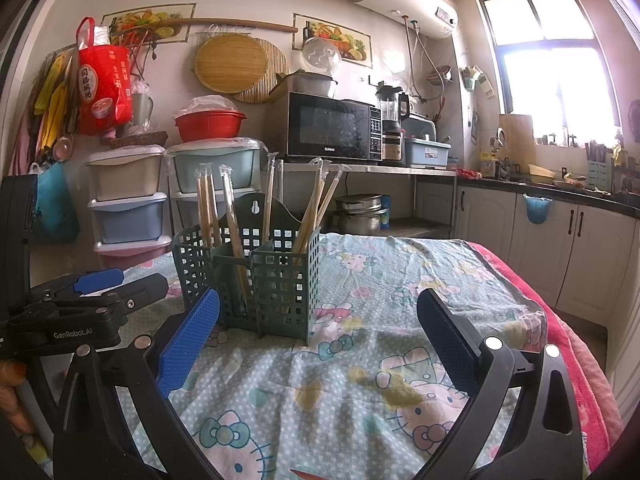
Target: Organize utensils
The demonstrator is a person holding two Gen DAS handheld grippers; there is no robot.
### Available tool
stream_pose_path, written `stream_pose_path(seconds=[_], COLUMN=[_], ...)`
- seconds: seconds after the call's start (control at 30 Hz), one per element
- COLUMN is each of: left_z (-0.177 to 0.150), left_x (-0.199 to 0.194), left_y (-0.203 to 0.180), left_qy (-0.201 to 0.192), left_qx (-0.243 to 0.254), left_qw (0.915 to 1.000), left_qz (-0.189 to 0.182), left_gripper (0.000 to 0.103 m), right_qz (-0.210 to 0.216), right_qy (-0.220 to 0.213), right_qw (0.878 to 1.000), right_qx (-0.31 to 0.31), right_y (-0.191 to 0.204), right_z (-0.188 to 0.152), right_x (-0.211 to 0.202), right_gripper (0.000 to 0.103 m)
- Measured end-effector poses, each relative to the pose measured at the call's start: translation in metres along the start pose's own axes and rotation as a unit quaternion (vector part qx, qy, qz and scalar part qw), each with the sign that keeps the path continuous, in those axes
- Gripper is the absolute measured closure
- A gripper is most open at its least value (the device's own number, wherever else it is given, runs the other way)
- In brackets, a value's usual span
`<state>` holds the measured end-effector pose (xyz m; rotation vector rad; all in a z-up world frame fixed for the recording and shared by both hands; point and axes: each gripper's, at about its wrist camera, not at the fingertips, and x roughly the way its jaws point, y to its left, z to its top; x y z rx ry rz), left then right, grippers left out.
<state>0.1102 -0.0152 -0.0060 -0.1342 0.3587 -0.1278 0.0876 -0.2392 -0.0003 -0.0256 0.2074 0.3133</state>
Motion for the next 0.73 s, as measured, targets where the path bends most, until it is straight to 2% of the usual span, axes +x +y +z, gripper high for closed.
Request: stream_pose_path(seconds=[0.4, 0.5, 0.57, 0.63, 0.7, 0.73], left_z=[0.0, 0.002, 0.007, 0.015, 0.024, 0.026], left_x=[0.005, 0.006, 0.01, 0.018, 0.035, 0.048], left_y=[0.002, 0.005, 0.014, 0.033, 0.065, 0.081], left_qy=[0.018, 0.029, 0.048, 0.078, 0.126, 0.16], left_qx=[-0.004, -0.009, -0.016, -0.027, -0.027, -0.018], left_qw=[0.9998, 0.9995, 0.9983, 0.9953, 0.9864, 0.9762], left_qz=[-0.003, 0.009, 0.027, 0.051, 0.102, 0.146], left_gripper=[0.011, 0.011, 0.011, 0.011, 0.011, 0.011], right_qz=[-0.003, -0.004, -0.02, -0.053, -0.092, -0.116], right_qy=[0.005, 0.009, 0.022, 0.051, 0.096, 0.154], right_qw=[1.0, 1.0, 1.0, 0.997, 0.991, 0.981], right_qx=[0.006, 0.009, 0.008, -0.006, -0.001, 0.007], right_y=[-0.004, -0.006, -0.012, -0.026, -0.05, -0.069], right_z=[0.0, 0.001, 0.005, 0.012, 0.016, 0.012], right_x=[0.002, 0.004, 0.009, 0.02, 0.038, 0.058], right_gripper=[0.007, 0.007, 0.007, 0.007, 0.007, 0.007])
